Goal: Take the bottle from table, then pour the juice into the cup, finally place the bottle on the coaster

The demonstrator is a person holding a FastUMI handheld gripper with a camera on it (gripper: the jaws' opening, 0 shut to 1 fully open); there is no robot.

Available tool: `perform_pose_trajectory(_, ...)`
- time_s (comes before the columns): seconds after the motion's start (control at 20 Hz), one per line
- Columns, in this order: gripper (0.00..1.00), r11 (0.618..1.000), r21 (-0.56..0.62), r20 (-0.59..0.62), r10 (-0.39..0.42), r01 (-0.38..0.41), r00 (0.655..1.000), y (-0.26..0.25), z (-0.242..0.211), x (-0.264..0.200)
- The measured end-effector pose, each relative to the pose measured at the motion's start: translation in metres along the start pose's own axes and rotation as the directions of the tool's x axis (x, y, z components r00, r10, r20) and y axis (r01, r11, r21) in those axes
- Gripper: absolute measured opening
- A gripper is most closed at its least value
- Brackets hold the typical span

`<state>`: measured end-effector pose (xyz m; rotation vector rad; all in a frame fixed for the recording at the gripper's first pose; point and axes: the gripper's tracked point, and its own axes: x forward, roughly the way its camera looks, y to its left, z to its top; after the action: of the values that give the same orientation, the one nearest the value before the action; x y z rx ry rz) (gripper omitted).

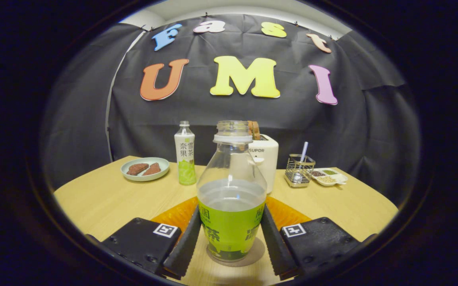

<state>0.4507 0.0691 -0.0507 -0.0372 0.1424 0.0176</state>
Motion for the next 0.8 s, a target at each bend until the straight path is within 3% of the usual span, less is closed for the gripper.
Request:
perform_pose_trajectory(0.25, 0.85, 1.0, -0.015, 0.009, -0.009, 0.009, 1.0, -0.006, 0.006, -0.007)
perform_pose_trajectory(0.45, 0.98, 1.0, 0.004, -0.003, 0.004, -0.004, 1.0, -0.004, 0.008, -0.015)
perform_pose_trajectory(0.8, 1.0, 0.999, 0.029, 0.025, 0.024, -0.025, 0.999, -0.007, 0.023, -0.045)
